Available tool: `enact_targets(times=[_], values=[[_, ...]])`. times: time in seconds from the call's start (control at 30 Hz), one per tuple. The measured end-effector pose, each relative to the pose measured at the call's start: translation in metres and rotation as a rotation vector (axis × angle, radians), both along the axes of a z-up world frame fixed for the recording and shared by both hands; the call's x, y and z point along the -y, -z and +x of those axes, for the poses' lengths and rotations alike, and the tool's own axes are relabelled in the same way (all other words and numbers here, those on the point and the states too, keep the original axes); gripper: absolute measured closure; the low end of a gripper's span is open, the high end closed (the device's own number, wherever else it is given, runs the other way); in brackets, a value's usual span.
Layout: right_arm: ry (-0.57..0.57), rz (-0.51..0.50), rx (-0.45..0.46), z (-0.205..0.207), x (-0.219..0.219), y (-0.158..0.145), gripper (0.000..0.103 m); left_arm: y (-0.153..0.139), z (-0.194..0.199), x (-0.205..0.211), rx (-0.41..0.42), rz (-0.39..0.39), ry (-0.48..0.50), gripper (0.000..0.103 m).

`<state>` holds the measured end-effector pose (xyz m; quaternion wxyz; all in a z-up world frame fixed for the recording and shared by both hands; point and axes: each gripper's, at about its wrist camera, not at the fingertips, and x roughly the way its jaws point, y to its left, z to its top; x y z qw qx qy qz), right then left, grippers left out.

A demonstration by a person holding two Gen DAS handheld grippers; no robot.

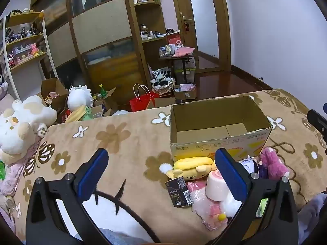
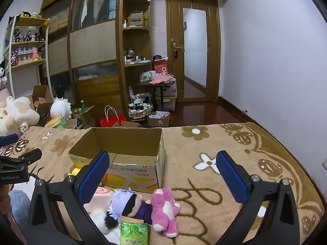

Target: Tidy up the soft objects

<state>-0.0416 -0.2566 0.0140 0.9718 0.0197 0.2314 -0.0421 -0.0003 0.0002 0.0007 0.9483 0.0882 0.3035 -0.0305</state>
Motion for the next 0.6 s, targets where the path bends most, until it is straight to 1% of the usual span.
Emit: enact_targets(times=[0.07, 0.6], values=[[0.000, -0.001, -0.010, 0.0003, 0.0000, 0.0000, 0.000, 0.0000, 0.0007, -0.0003, -0.009, 0.003, -0.006, 0.000], [-0.003, 0.005, -0.001, -0.0003, -0.0003, -0.0022, 0.000, -0.0004, 0.0017, -0.0024, -0.002, 0.008, -0.006, 0.000]])
